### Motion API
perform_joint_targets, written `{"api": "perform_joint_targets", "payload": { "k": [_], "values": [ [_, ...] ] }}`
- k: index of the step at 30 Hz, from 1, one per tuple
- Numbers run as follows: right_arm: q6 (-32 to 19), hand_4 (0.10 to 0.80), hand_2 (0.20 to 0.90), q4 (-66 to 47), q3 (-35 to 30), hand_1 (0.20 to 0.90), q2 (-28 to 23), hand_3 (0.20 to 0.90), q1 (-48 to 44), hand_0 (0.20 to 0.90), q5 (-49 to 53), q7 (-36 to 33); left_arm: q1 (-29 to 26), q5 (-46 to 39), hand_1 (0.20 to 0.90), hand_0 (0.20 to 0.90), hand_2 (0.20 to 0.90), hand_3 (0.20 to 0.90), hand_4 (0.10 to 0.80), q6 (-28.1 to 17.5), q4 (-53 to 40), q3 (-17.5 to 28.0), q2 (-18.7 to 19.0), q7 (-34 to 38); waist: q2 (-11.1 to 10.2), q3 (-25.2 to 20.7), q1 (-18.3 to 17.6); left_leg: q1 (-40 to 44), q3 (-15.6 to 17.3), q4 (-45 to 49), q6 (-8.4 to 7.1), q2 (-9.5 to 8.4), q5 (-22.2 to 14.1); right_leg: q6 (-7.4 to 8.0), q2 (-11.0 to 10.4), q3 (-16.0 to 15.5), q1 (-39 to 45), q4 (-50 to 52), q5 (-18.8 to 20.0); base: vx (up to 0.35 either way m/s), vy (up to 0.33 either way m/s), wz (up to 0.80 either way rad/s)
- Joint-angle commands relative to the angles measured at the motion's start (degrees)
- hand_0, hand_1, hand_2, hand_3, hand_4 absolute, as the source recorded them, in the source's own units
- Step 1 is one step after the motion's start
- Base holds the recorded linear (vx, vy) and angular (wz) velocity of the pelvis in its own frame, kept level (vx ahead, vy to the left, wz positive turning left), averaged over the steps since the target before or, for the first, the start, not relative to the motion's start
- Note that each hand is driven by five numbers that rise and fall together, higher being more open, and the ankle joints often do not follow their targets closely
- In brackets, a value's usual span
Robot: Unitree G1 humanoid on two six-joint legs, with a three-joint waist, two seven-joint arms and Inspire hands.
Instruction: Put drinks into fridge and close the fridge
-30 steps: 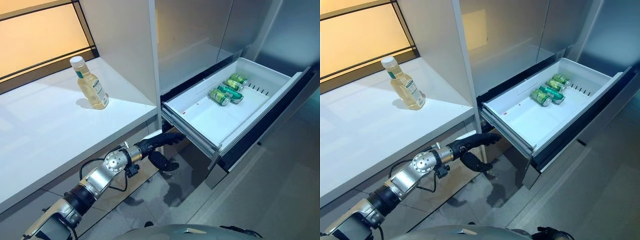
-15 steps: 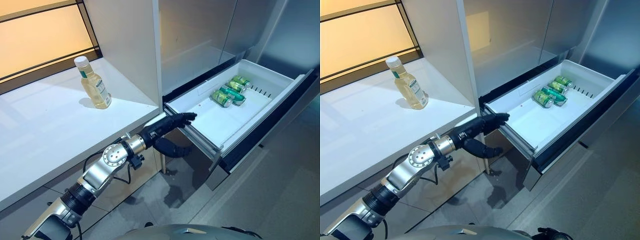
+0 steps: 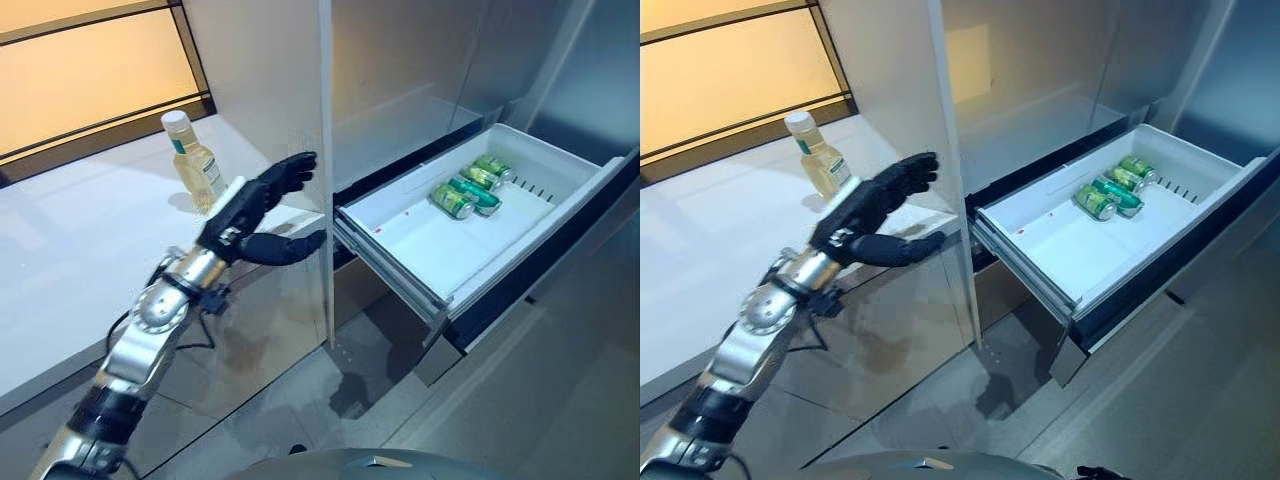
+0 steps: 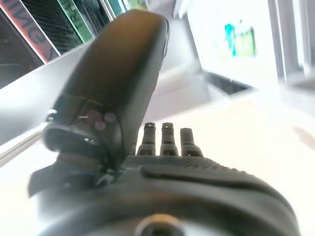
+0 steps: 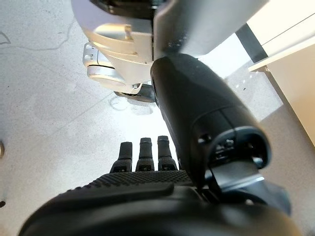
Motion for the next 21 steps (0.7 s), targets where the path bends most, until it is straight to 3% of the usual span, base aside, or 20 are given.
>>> {"api": "perform_joint_targets", "payload": {
  "k": [1,11,17,21],
  "values": [
    [-1.4,0.800,0.900,1.7,-0.8,0.900,1.5,0.900,-1.5,0.900,1.8,0.3,-5.6,-6.2,0.900,0.900,0.900,0.900,0.800,-11.8,-8.9,8.3,1.2,-0.5,-0.9,0.9,2.1,1.6,-0.7,0.4,2.45,-2.65,-6.6,4.50,-2.4,0.8,-2.1,1.9,0.9,0.031,-0.014,0.16],
    [-1.8,0.800,0.900,2.2,-1.2,0.900,1.6,0.900,-1.0,0.900,1.1,1.2,-5.5,-1.2,0.900,0.900,0.900,0.900,0.800,-14.4,-9.9,14.4,-0.9,11.9,-1.6,-0.2,2.2,1.2,-1.4,0.3,2.11,-2.71,-6.2,4.25,-2.1,0.8,-2.5,1.8,1.1,0.005,-0.010,0.05],
    [-1.0,0.800,0.900,1.5,-1.4,0.900,1.5,0.900,-1.1,0.900,0.7,1.6,-4.8,4.8,0.900,0.900,0.900,0.900,0.800,-11.9,-5.2,15.9,-1.0,22.8,-1.7,-0.4,2.0,1.4,-1.2,0.3,2.15,-2.70,-6.2,4.11,-2.0,1.0,-2.4,1.7,1.1,0.000,0.000,0.00],
    [0.0,0.800,0.900,1.0,-1.4,0.900,1.3,0.900,-1.4,0.900,0.5,1.7,-4.7,6.8,0.900,0.900,0.900,0.900,0.800,-7.1,-2.3,15.9,-1.3,27.4,-1.7,-0.6,1.7,1.6,-1.0,0.3,2.16,-2.67,-6.3,4.08,-1.9,1.3,-2.3,1.7,1.0,0.000,0.000,0.00]
  ]
}}
